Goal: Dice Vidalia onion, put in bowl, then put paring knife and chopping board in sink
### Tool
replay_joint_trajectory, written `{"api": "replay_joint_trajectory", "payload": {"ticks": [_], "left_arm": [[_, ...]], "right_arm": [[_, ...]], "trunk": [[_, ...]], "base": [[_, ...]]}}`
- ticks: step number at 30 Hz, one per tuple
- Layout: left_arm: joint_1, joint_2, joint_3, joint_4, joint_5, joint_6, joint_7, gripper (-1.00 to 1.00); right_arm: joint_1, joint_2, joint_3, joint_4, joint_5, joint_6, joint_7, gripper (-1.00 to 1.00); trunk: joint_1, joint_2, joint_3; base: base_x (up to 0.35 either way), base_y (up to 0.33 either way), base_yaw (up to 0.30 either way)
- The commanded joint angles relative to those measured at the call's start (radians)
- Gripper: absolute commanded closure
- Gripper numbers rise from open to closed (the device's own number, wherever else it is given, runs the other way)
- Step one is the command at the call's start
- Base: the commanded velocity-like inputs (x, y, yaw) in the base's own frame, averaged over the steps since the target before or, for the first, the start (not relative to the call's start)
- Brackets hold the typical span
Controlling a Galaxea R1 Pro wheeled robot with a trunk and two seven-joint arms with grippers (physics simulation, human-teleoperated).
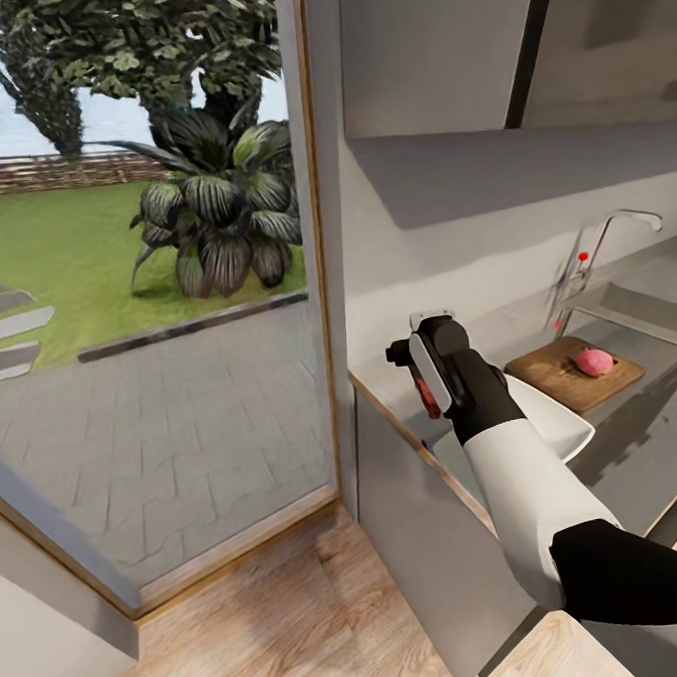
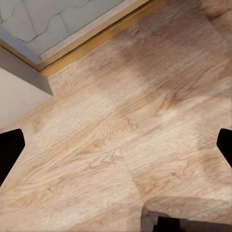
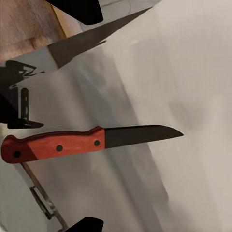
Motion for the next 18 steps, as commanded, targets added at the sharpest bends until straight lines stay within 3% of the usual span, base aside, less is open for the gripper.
{"api": "replay_joint_trajectory", "payload": {"ticks": [1, 18], "left_arm": [[-0.001, -0.001, -0.008, 0.004, 0.005, -0.005, 0.003, -1.00], [-0.002, -0.001, -0.008, 0.004, 0.005, -0.005, 0.003, -1.00]], "right_arm": [[-0.001, 0.000, 0.002, 0.000, -0.009, 0.003, -0.010, -1.00], [-0.001, 0.000, 0.002, 0.001, -0.009, 0.004, -0.009, -1.00]], "trunk": [[0.000, -0.001, -0.001], [0.000, -0.001, -0.002]], "base": [[0.000, 0.000, 0.000], [0.000, 0.000, 0.000]]}}
